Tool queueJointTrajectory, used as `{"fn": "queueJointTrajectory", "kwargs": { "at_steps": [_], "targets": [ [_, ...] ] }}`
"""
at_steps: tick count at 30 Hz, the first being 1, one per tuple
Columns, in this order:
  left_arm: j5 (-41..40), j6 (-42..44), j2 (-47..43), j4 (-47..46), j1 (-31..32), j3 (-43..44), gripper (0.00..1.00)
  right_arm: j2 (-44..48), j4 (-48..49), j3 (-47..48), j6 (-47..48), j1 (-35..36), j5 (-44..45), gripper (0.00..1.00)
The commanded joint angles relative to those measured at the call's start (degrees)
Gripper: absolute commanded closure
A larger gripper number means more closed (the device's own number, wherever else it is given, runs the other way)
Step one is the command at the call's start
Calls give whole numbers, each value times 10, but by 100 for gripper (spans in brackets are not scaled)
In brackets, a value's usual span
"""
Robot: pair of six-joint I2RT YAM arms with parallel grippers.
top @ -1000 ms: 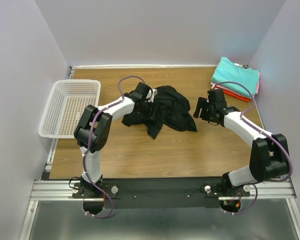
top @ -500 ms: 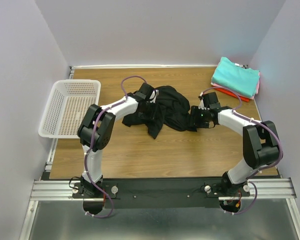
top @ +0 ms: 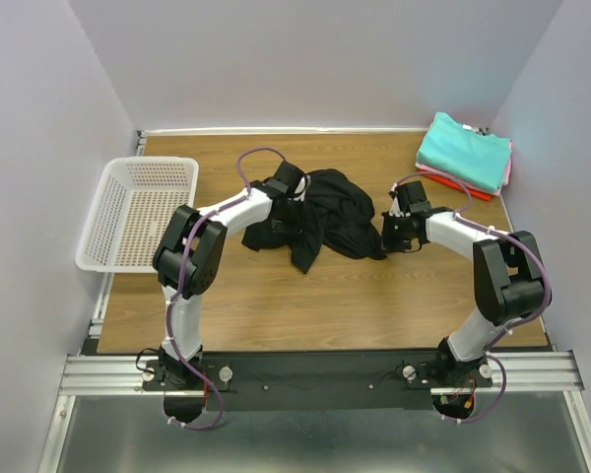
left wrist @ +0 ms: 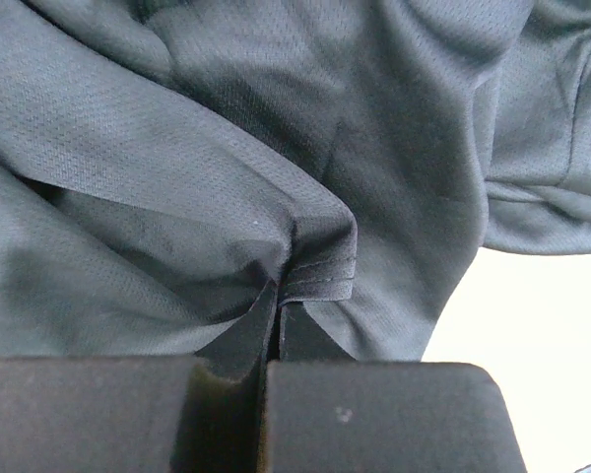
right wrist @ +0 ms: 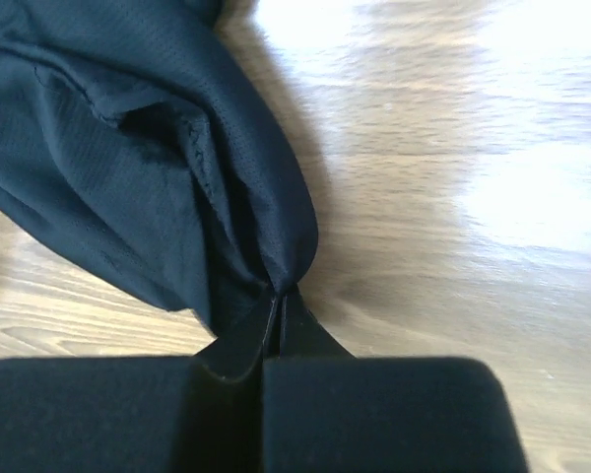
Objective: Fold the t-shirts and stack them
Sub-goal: Flatten the tshirt out
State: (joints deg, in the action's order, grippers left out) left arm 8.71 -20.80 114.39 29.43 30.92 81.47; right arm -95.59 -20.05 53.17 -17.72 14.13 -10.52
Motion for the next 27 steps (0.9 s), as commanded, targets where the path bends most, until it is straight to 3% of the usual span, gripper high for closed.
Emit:
{"fn": "queueJointTrajectory", "kwargs": {
  "at_steps": [1,7,15,20,27],
  "targets": [
    [-32,16,-11,37,-24,63,100,13,-48,75,9,-8,69,100],
    [-32,34,-44,109,-116,231,100,58,-151,216,33,-64,159,100],
    [-3,45,-100,159,-217,325,100,104,-196,391,46,-83,276,100],
    [48,30,-134,127,-256,313,100,130,-195,426,44,-84,318,100],
    [127,42,-119,134,-268,319,100,186,-194,389,38,-84,368,99]
  ]
}}
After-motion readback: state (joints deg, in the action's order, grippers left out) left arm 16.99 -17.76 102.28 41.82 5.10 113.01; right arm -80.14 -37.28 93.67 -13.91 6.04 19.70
